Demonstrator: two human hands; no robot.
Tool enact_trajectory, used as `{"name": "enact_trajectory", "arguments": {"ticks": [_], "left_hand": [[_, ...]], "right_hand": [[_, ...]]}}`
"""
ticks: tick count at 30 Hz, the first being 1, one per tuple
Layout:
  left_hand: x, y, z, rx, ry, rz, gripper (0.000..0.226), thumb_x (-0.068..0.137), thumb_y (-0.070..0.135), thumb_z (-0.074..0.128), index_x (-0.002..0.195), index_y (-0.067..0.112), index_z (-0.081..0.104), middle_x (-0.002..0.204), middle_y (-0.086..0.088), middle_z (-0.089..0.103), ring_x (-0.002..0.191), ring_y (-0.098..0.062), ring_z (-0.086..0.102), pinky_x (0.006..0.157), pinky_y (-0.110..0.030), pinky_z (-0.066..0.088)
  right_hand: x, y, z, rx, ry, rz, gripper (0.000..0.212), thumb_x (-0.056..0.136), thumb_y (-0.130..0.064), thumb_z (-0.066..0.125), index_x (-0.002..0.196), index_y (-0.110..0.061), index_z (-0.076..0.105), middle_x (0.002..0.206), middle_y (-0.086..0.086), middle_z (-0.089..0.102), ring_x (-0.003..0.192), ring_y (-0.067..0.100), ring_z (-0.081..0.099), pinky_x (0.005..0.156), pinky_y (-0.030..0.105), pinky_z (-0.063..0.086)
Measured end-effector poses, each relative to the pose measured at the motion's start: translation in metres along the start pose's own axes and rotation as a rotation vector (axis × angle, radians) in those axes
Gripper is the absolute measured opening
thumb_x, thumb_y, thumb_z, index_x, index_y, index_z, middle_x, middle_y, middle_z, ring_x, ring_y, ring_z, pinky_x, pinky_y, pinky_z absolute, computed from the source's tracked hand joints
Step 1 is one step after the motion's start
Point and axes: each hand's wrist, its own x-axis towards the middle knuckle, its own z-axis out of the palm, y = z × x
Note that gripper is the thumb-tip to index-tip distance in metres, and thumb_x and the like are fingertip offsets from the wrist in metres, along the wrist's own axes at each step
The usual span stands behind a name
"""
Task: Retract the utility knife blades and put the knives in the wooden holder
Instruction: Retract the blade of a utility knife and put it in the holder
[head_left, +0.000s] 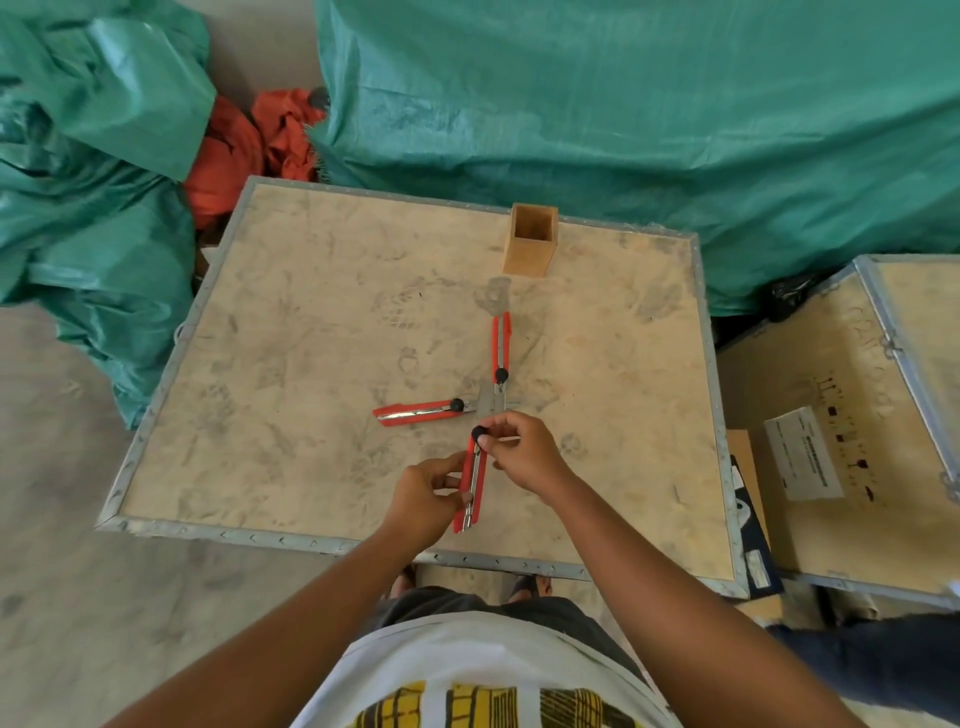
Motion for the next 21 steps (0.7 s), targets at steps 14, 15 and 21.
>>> {"name": "enact_trajectory", "arguments": {"ticks": [14,15,21], "left_hand": [[0.038,0.093,-0.044,-0.241,-0.051,0.269,0.056,0.089,-0.015,0.060,0.130,0.023,0.062,0.105,0.023,0.075,0.088,-0.011,0.069,0.072,-0.030,0.063],[0.041,0.102,-0.047,-0.237,-0.055,0.283,0.056,0.089,-0.012,0.062,0.129,0.026,0.063,0.108,0.021,0.075,0.091,-0.011,0.069,0.074,-0.032,0.063],[0.062,0.137,-0.068,-0.254,-0.025,0.344,0.053,0.091,-0.006,0.063,0.137,0.020,0.058,0.129,0.007,0.068,0.102,-0.025,0.072,0.082,-0.045,0.062]], "right_hand": [[0.027,-0.110,-0.059,0.063,0.128,-0.330,0.017,0.090,-0.016,0.074,0.104,-0.025,0.076,0.105,-0.005,0.074,0.094,0.018,0.072,0.085,0.046,0.063],[0.029,-0.116,-0.064,0.049,0.137,-0.354,0.019,0.089,-0.015,0.074,0.107,-0.022,0.077,0.106,-0.005,0.074,0.094,0.016,0.070,0.088,0.046,0.062],[0.029,-0.140,-0.079,-0.017,0.074,-0.439,0.024,0.087,-0.013,0.077,0.111,-0.016,0.077,0.108,-0.001,0.077,0.092,0.015,0.073,0.086,0.042,0.063]]}}
